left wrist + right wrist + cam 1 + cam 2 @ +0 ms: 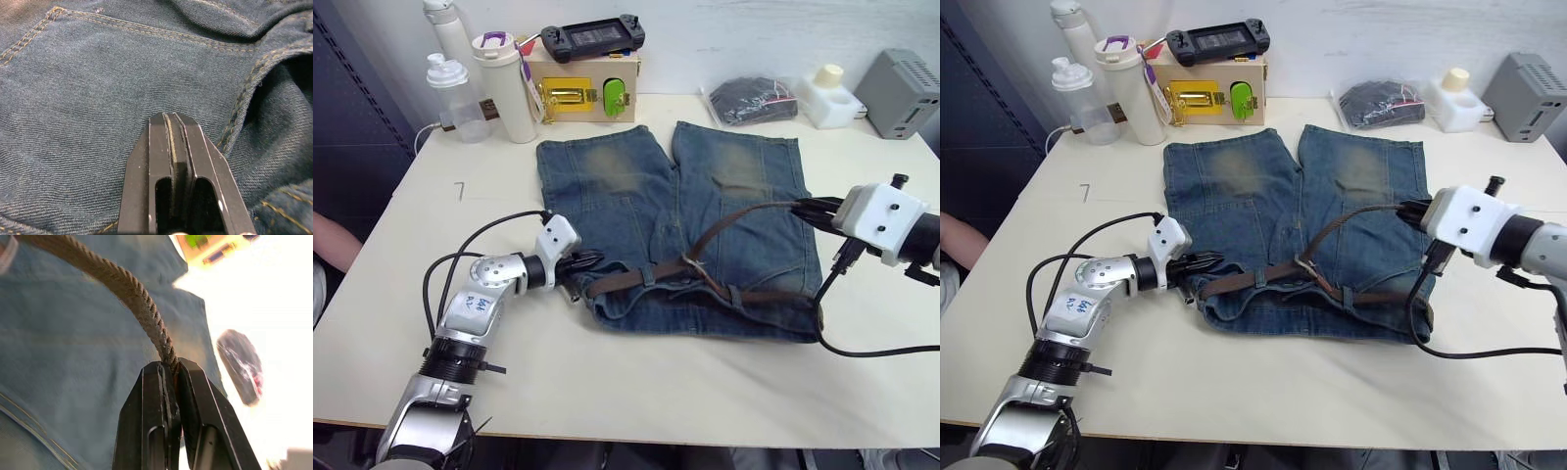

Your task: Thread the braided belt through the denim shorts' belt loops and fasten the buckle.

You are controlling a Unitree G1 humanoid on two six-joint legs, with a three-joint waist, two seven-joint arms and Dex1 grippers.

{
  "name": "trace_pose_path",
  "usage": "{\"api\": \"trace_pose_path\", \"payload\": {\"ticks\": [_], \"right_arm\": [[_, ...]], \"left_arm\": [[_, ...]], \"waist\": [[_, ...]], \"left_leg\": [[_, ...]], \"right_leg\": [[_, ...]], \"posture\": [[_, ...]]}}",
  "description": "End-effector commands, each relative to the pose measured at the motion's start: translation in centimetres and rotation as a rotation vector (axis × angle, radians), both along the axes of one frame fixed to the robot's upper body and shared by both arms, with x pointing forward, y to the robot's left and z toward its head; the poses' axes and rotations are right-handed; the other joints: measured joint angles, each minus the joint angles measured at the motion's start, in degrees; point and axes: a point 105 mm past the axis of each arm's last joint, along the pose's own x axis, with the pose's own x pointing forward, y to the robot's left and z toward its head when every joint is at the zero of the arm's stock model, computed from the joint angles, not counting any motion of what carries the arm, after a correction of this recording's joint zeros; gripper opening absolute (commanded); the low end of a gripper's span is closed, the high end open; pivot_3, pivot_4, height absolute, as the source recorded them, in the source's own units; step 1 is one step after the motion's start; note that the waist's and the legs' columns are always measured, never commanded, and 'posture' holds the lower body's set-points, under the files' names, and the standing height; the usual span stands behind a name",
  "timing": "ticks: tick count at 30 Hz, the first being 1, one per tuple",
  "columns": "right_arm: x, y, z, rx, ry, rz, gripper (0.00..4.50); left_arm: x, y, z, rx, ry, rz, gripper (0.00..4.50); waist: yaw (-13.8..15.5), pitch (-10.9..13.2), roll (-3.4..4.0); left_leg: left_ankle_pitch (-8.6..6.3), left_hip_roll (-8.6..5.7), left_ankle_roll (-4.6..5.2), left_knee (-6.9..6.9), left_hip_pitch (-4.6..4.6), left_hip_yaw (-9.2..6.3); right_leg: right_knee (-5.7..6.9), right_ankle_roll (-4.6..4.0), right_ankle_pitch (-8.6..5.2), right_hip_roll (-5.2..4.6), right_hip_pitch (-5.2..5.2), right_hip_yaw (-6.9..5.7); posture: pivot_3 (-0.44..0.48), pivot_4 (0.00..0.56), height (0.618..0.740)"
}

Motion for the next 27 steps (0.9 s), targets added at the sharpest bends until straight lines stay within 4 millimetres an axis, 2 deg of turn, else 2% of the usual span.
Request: {"api": "trace_pose_path", "payload": {"ticks": [1,2,5,9,12,15,18,21,26,27], "right_arm": [[-0.8,2.8,0.2,-0.046,-0.022,0.112,0.0],[-0.9,3.5,-0.3,-0.074,-0.012,0.137,0.0],[-0.8,5.1,-1.8,-0.146,-0.002,0.188,0.0],[-0.3,7.2,-3.1,-0.174,-0.019,0.239,0.0],[0.0,7.5,-3.5,-0.178,-0.018,0.241,0.0],[0.2,7.5,-3.6,-0.184,-0.024,0.238,0.0],[0.3,7.7,-3.3,-0.176,-0.039,0.244,0.0],[0.3,7.8,-3.1,-0.171,-0.045,0.248,0.0],[0.2,8.0,-2.9,-0.161,-0.052,0.254,0.0],[0.2,8.0,-2.9,-0.16,-0.052,0.256,0.0]], "left_arm": [[0.2,-0.2,2.4,-0.078,-0.061,-0.005,0.08],[0.2,-0.4,3.3,-0.103,-0.082,-0.014,0.08],[-0.1,-0.8,5.8,-0.182,-0.132,-0.038,0.94],[-2.4,-2.7,10.2,-0.33,-0.2,-0.184,2.75],[-4.2,-4.4,11.4,-0.339,-0.225,-0.269,4.11],[-5.3,-6.3,11.4,-0.326,-0.245,-0.319,4.11],[-5.0,-7.7,10.2,-0.269,-0.26,-0.31,4.11],[-4.5,-8.4,8.6,-0.191,-0.274,-0.302,4.11],[-3.5,-8.7,8.1,-0.179,-0.278,-0.271,4.11],[-3.3,-8.6,8.1,-0.183,-0.278,-0.263,3.87]], "waist": [[0.0,0.0,0.0],[0.0,0.0,-0.01],[0.0,0.0,-0.03],[-0.2,0.0,-0.04],[-0.2,0.0,-0.04],[-0.2,0.0,-0.04],[-0.1,0.0,-0.05],[-0.1,0.0,-0.05],[-0.1,0.0,-0.05],[-0.1,0.0,-0.06]], "left_leg": [[0.0,0.0,0.0,0.01,0.0,0.0],[0.0,0.0,0.0,0.0,0.0,-0.01],[0.0,0.0,0.0,0.02,-0.03,-0.04],[0.0,0.0,0.0,0.03,-0.04,-0.05],[0.0,0.0,0.0,0.0,-0.04,-0.07],[0.0,0.0,0.0,0.01,-0.04,-0.06],[0.0,0.0,0.0,0.03,-0.04,-0.05],[0.0,0.0,0.0,0.02,-0.04,-0.01],[0.0,0.01,0.0,0.0,-0.05,0.0],[0.0,0.0,0.0,0.0,-0.04,0.0]], "right_leg": [[0.0,0.0,0.0,0.0,0.0,0.0],[0.0,0.0,0.0,0.0,0.0,0.0],[-0.02,0.0,0.0,0.01,0.0,-0.02],[-0.02,0.0,0.0,0.01,-0.01,-0.02],[-0.02,0.0,0.0,0.01,-0.01,-0.03],[-0.02,0.01,0.0,0.02,0.0,-0.03],[0.0,0.01,0.0,0.02,0.01,-0.03],[-0.01,0.01,0.01,0.01,0.0,-0.03],[-0.01,0.01,0.0,0.02,-0.04,-0.03],[0.0,0.01,0.0,0.02,-0.03,-0.02]], "posture": [[0.0,0.15,0.645],[0.0,0.15,0.645],[0.0,0.15,0.645],[0.0,0.15,0.645],[0.0,0.15,0.645],[0.0,0.15,0.645],[0.0,0.15,0.645],[0.0,0.15,0.645],[0.0,0.15,0.645],[0.0,0.15,0.645]]}}
